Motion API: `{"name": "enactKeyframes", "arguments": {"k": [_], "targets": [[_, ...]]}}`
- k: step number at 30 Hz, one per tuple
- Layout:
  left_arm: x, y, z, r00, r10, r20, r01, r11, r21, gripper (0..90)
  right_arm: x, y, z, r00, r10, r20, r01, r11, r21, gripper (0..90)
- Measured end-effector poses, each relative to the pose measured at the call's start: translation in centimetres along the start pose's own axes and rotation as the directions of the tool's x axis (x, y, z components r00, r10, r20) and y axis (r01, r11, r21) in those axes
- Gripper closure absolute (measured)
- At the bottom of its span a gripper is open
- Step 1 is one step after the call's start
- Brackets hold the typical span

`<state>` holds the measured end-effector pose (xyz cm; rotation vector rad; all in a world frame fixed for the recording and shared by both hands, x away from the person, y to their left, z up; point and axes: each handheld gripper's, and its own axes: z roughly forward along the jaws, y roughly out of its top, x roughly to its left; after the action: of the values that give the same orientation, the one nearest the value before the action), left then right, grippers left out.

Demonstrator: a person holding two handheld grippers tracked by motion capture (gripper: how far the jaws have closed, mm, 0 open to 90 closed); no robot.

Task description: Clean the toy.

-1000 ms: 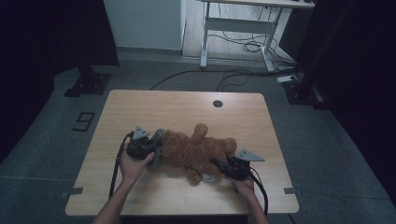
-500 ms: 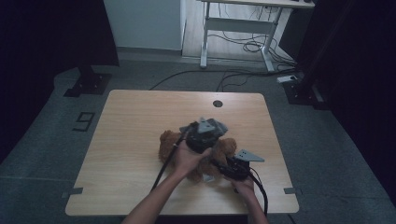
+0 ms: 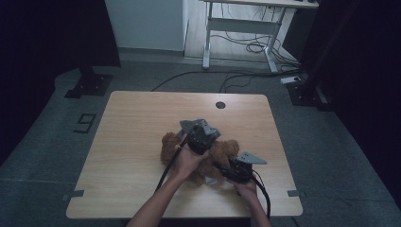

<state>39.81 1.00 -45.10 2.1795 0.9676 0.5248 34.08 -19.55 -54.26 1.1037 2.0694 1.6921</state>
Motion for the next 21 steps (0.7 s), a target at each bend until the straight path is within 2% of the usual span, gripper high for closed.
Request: {"name": "enactKeyframes", "arguments": {"k": [1, 2, 3, 4, 6, 8, 10, 11, 12, 13, 15, 16, 19, 21], "targets": [[0.9, -0.6, -0.3, 0.9996, -0.025, 0.014, 0.025, 0.9997, -0.006, 81.3, 0.0, 0.0, 0.0, 1.0, 0.002, 0.0, -0.002, 1.0, 0.0, 55.6], [1.7, -1.1, -0.7, 0.9973, -0.057, 0.046, 0.058, 0.9981, -0.021, 81.3, 0.0, 0.0, 0.0, 1.0, 0.004, -0.001, -0.004, 1.0, -0.001, 55.6], [1.7, -1.1, -0.7, 0.9973, -0.057, 0.046, 0.058, 0.9981, -0.021, 81.4, 0.0, 0.0, 0.1, 1.0, 0.002, -0.002, -0.002, 1.0, -0.001, 55.6], [2.8, -1.7, -1.8, 0.9946, -0.08, 0.066, 0.083, 0.9956, -0.043, 81.4, 0.1, 0.0, 0.1, 1.0, -0.002, -0.003, 0.002, 1.0, 0.001, 55.6], [3.7, -1.9, -3.0, 0.995, -0.089, 0.046, 0.092, 0.9939, -0.062, 81.4, 0.1, 0.0, 0.2, 1.0, -0.004, -0.002, 0.004, 1.0, 0.004, 55.6], [4.6, -2.1, -3.9, 0.9949, -0.099, 0.021, 0.1, 0.9932, -0.06, 81.4, 0.0, 0.0, 0.2, 1.0, 0.007, -0.006, -0.007, 1.0, 0.003, 55.6], [5.7, -2.6, -4.5, 0.9951, -0.092, -0.037, 0.09, 0.9952, -0.039, 81.3, -0.1, 0.0, 0.2, 0.9999, 0.012, -0.005, -0.012, 1.0, 0.002, 55.6], [6.3, -3.1, -4.6, 0.9937, -0.099, -0.053, 0.097, 0.9949, -0.026, 81.4, -0.1, 0.0, 0.1, 0.9999, 0.013, -0.005, -0.013, 1.0, 0.003, 55.6], [7.1, -3.8, -4.6, 0.991, -0.13, -0.034, 0.129, 0.9915, -0.019, 81.3, -0.2, 0.0, 0.1, 0.9999, 0.012, -0.007, -0.012, 1.0, 0.003, 55.5], [7.9, -4.5, -4.5, 0.9845, -0.175, 0.0, 0.175, 0.9845, -0.01, 81.1, -0.2, 0.0, 0.1, 0.9998, 0.015, -0.009, -0.015, 1.0, 0.001, 55.5], [8.7, -5.5, -4.5, 0.9739, -0.223, 0.043, 0.224, 0.9745, -0.014, 81.1, -0.1, 0.0, 0.2, 0.9998, 0.014, -0.011, -0.014, 1.0, 0.0, 55.5], [8.8, -5.8, -4.6, 0.9724, -0.229, 0.048, 0.23, 0.973, -0.021, 81.1, 0.0, 0.0, 0.3, 0.9998, 0.014, -0.013, -0.014, 1.0, 0.0, 55.4], [8.8, -5.8, -5.1, 0.9774, -0.21, 0.023, 0.211, 0.9772, -0.027, 80.9, 0.0, 0.0, 0.3, 0.9998, 0.015, -0.015, -0.015, 1.0, 0.003, 55.4], [9.4, -6.0, -5.2, 0.976, -0.217, 0.014, 0.218, 0.9758, -0.023, 80.7, 0.0, 0.0, 0.2, 0.9998, 0.014, -0.015, -0.014, 1.0, 0.005, 55.4]]}}
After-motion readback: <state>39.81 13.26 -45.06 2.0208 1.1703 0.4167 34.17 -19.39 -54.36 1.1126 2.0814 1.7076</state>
